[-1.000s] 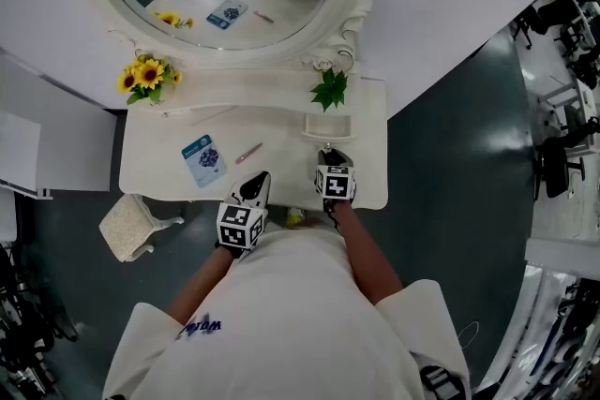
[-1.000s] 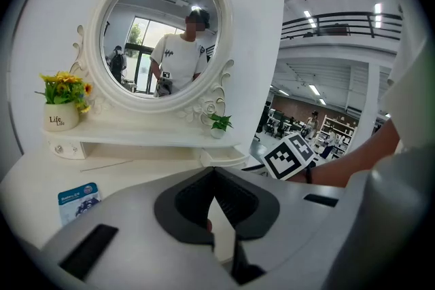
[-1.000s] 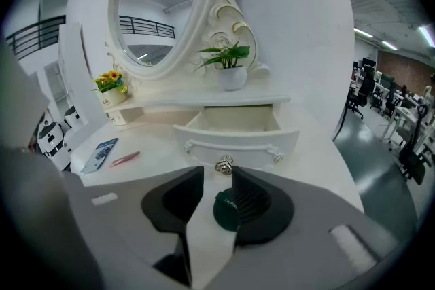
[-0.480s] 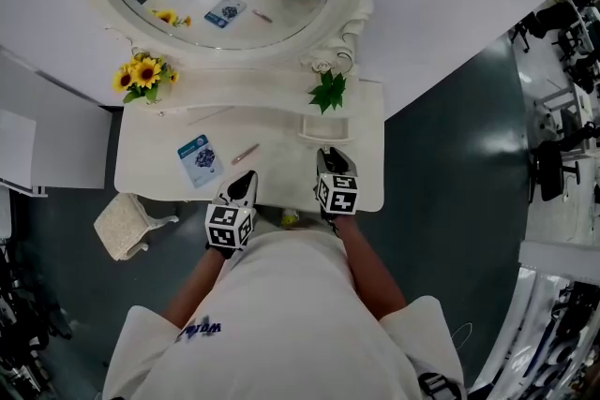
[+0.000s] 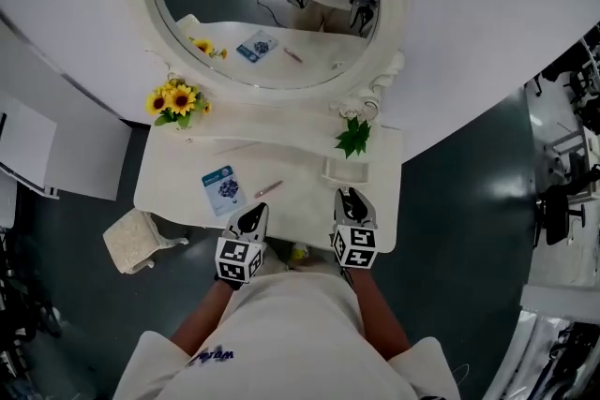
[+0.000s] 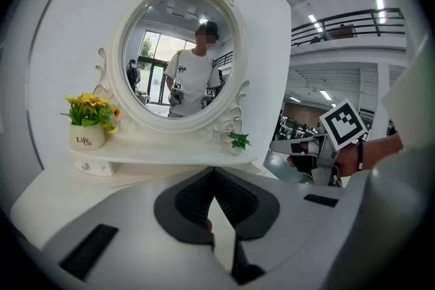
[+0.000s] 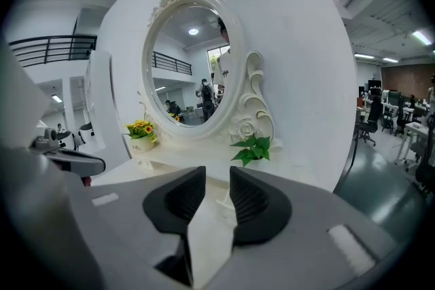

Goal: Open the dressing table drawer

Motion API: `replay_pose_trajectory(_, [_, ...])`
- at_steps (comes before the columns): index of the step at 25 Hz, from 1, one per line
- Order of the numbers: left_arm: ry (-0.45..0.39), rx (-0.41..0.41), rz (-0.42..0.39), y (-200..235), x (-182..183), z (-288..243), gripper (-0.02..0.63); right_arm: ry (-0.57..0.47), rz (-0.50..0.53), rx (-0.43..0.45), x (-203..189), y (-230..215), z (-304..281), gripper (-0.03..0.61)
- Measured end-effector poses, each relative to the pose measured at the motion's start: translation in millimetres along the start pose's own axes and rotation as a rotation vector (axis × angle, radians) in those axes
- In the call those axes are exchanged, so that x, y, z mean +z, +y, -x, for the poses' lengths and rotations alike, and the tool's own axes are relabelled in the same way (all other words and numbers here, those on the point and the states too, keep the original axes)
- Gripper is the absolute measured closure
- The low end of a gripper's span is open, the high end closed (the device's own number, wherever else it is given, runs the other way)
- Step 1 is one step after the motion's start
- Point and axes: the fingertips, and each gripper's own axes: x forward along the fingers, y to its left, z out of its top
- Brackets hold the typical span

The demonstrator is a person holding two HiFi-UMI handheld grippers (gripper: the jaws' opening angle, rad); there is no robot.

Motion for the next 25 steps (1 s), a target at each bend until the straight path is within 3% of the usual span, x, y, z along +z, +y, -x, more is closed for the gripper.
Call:
replay_pose_trajectory(5, [-0.076, 0.009, -0.053, 28, 30, 36, 0.606, -0.065, 0.004, 0.027, 27, 44, 5, 0.459])
replay_pose_trajectory(9, [-0.115, 0.009, -0.049, 51, 42, 66, 0.606, -0.097, 0.017, 0.039, 46, 82, 17, 0.46])
replay_pose_trajectory(16, [-0.178, 0.017, -0.102, 113, 66, 129, 0.606, -0.199, 0.077, 0.093, 81, 187, 29, 0.469])
replay_pose_trajectory(25, [-0.244, 0.028, -0.12, 156, 72, 189, 0.606, -0.29, 0.138, 0.136, 104, 271, 55, 0.493])
